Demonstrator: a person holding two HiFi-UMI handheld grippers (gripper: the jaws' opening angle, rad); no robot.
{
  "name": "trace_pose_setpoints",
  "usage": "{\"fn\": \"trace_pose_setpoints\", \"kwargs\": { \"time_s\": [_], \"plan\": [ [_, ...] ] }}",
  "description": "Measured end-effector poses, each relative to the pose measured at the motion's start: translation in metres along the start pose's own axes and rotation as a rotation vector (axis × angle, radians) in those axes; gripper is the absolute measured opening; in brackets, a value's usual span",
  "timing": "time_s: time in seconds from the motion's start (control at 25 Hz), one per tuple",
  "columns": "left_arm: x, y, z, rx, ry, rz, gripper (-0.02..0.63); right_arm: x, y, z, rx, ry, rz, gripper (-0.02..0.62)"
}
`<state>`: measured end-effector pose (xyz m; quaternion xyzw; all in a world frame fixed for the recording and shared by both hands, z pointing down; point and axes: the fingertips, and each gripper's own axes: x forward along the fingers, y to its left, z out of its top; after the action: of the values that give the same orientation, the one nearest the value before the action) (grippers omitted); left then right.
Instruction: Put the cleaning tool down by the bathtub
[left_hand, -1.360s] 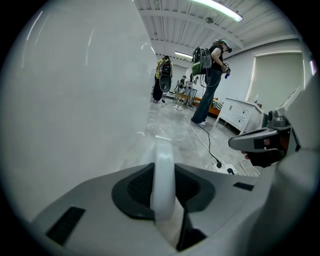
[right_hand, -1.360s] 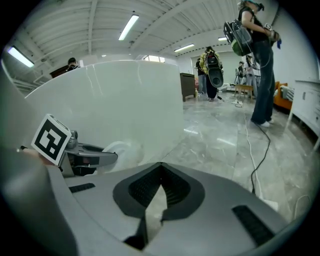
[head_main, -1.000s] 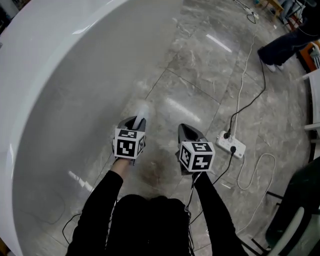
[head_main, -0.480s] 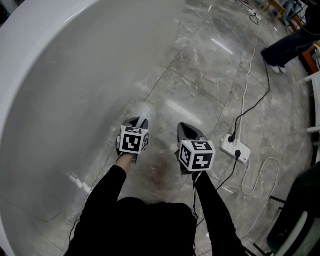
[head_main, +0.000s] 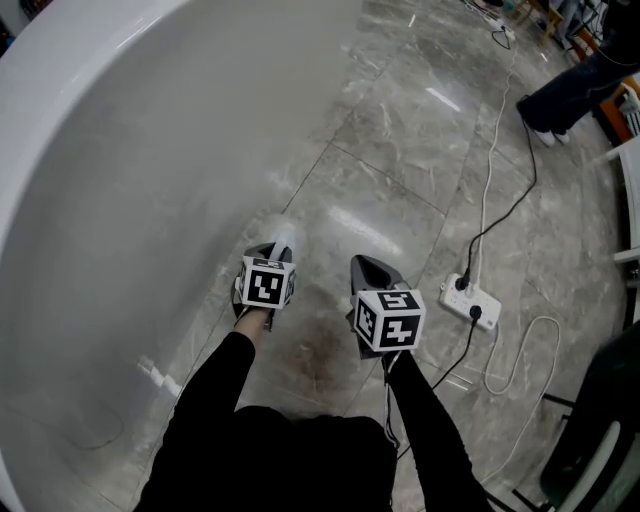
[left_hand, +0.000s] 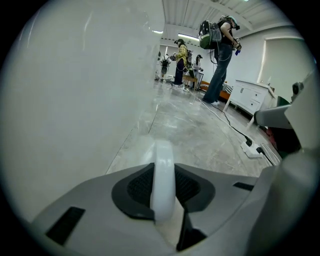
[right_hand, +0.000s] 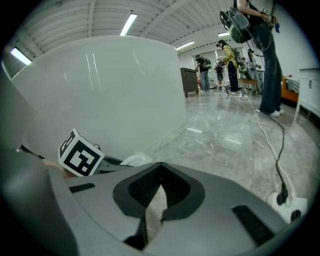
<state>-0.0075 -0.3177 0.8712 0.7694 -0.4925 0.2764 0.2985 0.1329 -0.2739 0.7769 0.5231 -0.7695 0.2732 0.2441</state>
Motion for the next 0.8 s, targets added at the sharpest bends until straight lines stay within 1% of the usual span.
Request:
{"fn": "trace_pose_setpoints", "kwargs": {
  "time_s": [0.2,0.4,0.6,0.72,0.8],
  "plan": [
    [0.007,0.004,-0.006,0.009,0.008,0.014,0.098,0.000,-0.002,-0.005,-0.004,0.007,-0.002,0.000],
    [0.009,0.004,-0.004,-0.002,0.009,0.001,0.100,0.000,-0.005,-0.009,0.001,0.018,-0.008,0.000],
    [0.010,0.003,-0.006,0.010,0.007,-0.007,0.100,0.001,-0.003,-0.009,-0.007,0.018,-0.009,0.000],
    [0.001,0.001,-0.002,-0.002,0.001,-0.005,0.130,-0.002,-0.002,-0.004,-0.015,0.008,-0.009,0.000],
    [-0.008,-0.001,0.004,-0.013,-0.019,-0.013,0.133,-0.005,-0.002,-0.001,-0.020,0.000,-0.009,0.000]
  ]
}}
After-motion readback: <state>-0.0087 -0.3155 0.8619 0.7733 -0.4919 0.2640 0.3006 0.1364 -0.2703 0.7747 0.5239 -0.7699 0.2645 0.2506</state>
